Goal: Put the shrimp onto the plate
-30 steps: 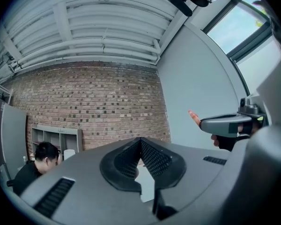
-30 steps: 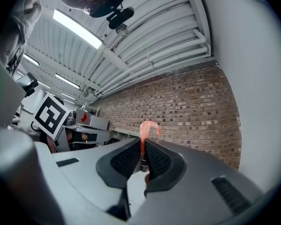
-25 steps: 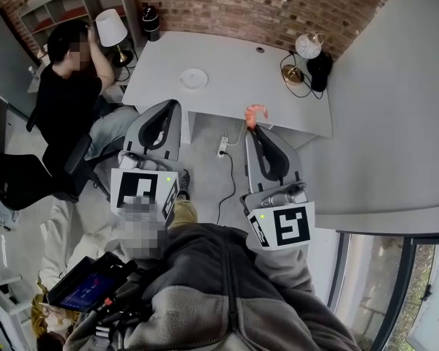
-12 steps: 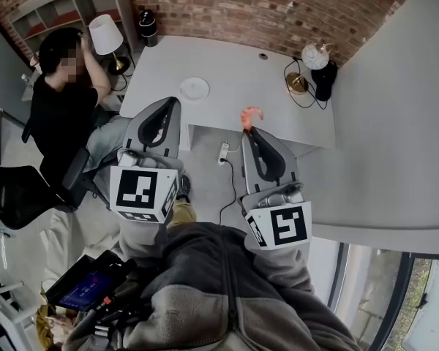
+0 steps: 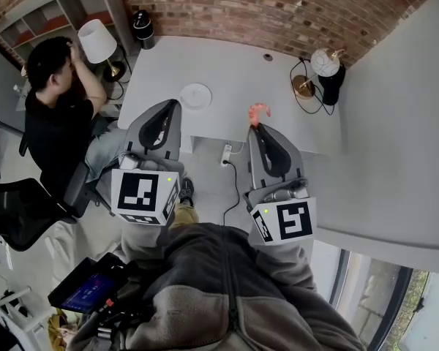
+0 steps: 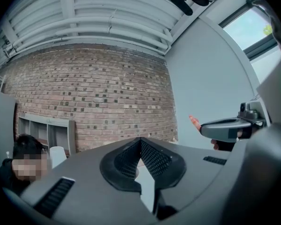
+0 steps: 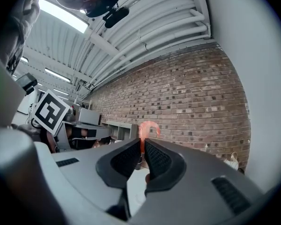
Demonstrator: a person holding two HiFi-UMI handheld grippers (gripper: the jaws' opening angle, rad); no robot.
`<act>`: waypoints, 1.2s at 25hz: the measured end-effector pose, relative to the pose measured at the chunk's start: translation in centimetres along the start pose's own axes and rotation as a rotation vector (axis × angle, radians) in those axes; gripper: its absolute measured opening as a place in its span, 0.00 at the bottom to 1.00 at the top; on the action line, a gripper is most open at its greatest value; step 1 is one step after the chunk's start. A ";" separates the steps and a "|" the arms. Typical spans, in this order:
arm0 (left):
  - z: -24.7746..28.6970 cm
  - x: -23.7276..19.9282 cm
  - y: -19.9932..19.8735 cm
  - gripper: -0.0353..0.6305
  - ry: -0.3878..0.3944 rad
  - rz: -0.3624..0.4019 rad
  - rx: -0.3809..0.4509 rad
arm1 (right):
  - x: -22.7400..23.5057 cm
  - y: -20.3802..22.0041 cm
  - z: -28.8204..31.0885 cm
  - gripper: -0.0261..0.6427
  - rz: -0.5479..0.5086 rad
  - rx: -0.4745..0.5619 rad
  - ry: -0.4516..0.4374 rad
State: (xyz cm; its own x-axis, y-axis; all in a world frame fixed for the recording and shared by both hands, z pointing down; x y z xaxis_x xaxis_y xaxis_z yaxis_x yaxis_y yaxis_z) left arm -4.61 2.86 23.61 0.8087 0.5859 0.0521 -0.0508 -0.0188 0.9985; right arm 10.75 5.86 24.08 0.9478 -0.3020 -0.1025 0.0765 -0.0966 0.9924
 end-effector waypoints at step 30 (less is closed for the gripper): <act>10.0 -16.3 1.6 0.06 0.059 -0.060 -0.030 | -1.9 0.9 18.4 0.08 0.000 -0.046 0.051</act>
State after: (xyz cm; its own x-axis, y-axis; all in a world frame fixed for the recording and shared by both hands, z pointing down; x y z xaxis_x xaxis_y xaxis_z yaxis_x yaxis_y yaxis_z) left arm -12.06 -14.84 24.55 0.7746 0.6323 -0.0101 -0.0213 0.0420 0.9989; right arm 3.31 -11.05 23.88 0.9622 -0.2535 -0.0995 0.0890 -0.0527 0.9946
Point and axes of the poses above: the fingertips, and each gripper's own axes: z forward along the fingers, x to its right, y out of its underside, the point moved 2 cm from there along -z, backward along the fingers, and after that the axes turned 15 degrees about y, right-handed, at the moved point
